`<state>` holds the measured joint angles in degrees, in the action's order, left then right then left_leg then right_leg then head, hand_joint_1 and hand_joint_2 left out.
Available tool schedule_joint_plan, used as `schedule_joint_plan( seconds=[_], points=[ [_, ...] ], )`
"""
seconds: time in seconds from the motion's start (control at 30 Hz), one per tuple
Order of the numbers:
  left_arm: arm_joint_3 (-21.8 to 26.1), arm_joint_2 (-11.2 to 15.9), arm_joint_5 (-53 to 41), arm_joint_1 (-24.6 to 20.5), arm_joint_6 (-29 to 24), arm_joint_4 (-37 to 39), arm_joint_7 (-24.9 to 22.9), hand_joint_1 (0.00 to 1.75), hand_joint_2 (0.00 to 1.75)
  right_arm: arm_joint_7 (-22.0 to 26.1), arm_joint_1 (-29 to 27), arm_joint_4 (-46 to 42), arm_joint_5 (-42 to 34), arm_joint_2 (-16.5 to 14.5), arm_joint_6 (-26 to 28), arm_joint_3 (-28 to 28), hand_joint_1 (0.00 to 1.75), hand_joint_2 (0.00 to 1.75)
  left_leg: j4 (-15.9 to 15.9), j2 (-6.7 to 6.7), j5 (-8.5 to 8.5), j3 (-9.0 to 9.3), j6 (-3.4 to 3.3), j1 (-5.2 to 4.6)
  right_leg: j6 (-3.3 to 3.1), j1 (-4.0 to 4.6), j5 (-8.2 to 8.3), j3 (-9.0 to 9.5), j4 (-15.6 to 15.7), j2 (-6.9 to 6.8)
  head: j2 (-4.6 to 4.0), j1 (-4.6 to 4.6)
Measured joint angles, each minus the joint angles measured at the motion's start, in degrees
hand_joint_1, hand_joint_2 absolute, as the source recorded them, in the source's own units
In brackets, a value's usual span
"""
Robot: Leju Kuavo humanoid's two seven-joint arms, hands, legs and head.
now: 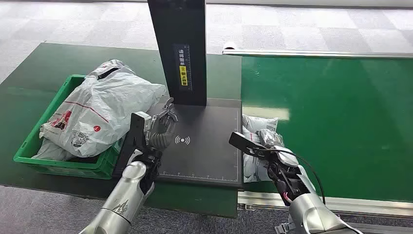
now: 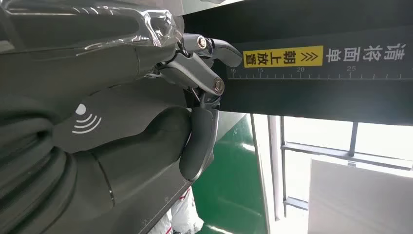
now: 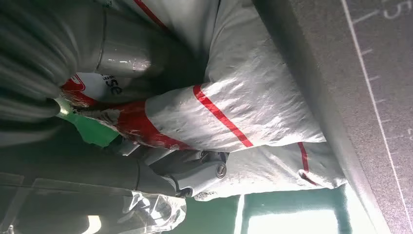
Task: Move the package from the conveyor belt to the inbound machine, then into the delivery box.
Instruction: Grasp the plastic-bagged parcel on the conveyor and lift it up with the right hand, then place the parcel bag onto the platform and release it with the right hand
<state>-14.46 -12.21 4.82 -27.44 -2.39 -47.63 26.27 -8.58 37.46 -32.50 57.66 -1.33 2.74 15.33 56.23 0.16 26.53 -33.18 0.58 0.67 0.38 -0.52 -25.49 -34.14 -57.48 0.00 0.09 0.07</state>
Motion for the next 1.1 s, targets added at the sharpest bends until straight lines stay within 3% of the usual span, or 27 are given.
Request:
schedule_joint_plan(
  seconds=[0.3, 0.63, 0.87, 1.1],
  points=[
    [0.25, 0.14, 0.07, 0.82, -0.20, -0.97, 0.08, 0.00, 1.75, 2.43, -3.24, -5.10, -4.42, -0.76, 7.99, -4.12, 1.75, 1.75, 0.00, -0.07, 0.00, -0.12, 0.00, 0.00, 0.00, 0.00, 0.00, -0.10, 0.00, -0.01, 0.00, 0.01],
    [0.66, 0.24, 0.46, 0.90, -3.03, -2.34, 1.32, 0.00, 1.75, 13.87, -7.57, -18.71, -14.25, -1.45, 18.13, -7.61, 1.75, 1.75, 0.00, -0.05, 0.00, -0.13, 0.00, 0.01, 0.00, 0.00, 0.00, -0.14, 0.00, 0.00, 0.00, -0.01],
    [1.15, 0.25, 1.07, 0.93, -5.09, -3.43, 2.98, 0.00, 1.75, 28.51, -11.60, -30.36, -24.08, -1.61, 30.56, -8.15, 1.75, 1.75, 0.00, -0.02, 0.01, -0.14, 0.00, 0.00, 0.00, 0.00, 0.00, -0.14, 0.00, 0.00, 0.00, 0.01],
    [1.26, 0.24, 2.03, 0.56, -8.43, -3.45, 6.15, 0.00, 1.75, 35.07, -13.82, -37.20, -26.05, -1.76, 34.78, -7.10, 1.75, 1.75, 0.00, -0.02, 0.00, -0.13, 0.00, 0.00, 0.00, 0.00, 0.00, -0.14, 0.00, 0.00, 0.00, 0.00]
  ],
)
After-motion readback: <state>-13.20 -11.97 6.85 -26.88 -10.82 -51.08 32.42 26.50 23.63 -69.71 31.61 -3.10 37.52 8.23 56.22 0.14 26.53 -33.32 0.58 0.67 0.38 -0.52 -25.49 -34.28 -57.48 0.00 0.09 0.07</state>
